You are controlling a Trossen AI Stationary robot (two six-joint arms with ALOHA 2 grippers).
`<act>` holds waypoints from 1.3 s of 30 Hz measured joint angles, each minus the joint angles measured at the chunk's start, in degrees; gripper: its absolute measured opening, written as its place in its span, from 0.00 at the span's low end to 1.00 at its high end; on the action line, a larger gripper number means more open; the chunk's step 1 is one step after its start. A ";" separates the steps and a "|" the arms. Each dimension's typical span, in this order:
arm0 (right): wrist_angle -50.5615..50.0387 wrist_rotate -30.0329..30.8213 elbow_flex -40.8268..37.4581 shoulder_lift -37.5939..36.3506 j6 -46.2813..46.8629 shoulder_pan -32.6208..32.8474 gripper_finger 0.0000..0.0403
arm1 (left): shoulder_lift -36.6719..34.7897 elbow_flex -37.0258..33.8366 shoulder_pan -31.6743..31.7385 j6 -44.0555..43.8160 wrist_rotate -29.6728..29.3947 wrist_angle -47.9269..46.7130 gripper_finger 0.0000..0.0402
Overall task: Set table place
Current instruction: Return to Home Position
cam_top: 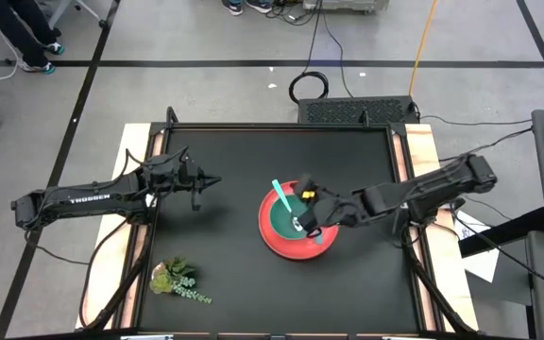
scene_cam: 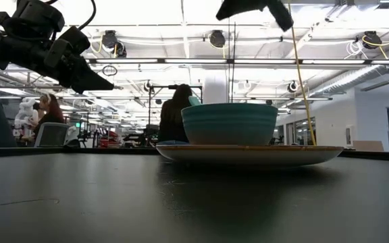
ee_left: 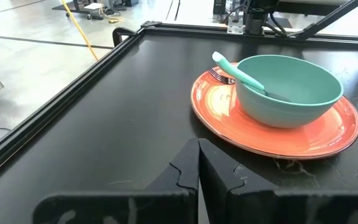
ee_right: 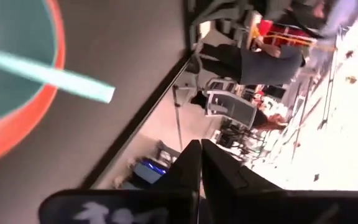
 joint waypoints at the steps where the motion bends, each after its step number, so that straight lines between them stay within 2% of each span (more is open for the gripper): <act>1: 0.36 -0.50 0.00 -0.83 1.85 0.00 0.00 | 0.01 0.00 0.00 0.01 0.00 0.00 0.04; 6: 1.35 -0.95 0.00 -5.78 12.41 -0.12 0.00 | 0.00 0.00 0.00 0.01 0.00 0.00 0.04; 13: 1.63 -9.57 0.00 -13.03 31.86 -1.66 0.00 | 0.01 -0.02 0.01 0.22 -0.02 0.01 0.04; 21: -3.91 -14.33 0.00 -14.74 51.24 -3.82 0.00 | -0.01 -0.01 0.00 0.40 -0.04 0.02 0.04; 24: -4.48 -18.16 -0.07 -14.72 54.65 -4.22 0.00 | 0.00 0.00 0.00 0.42 -0.04 0.02 0.04; 30: 0.11 -24.54 -3.49 -17.02 55.50 -5.68 0.00 | 0.00 -0.01 0.02 1.50 -0.07 0.02 0.04; 33: 1.49 -27.74 -5.84 -20.15 56.45 -7.74 0.00 | -0.01 0.00 0.02 1.45 -0.07 0.04 0.04; 36: 2.79 -28.35 -8.19 -24.09 56.90 -10.17 0.00 | -0.01 0.00 0.02 1.44 -0.07 0.08 0.04; 39: 4.50 -33.48 -10.43 -28.47 59.05 -13.74 0.00 | 0.01 0.00 0.01 1.42 -0.07 0.07 0.04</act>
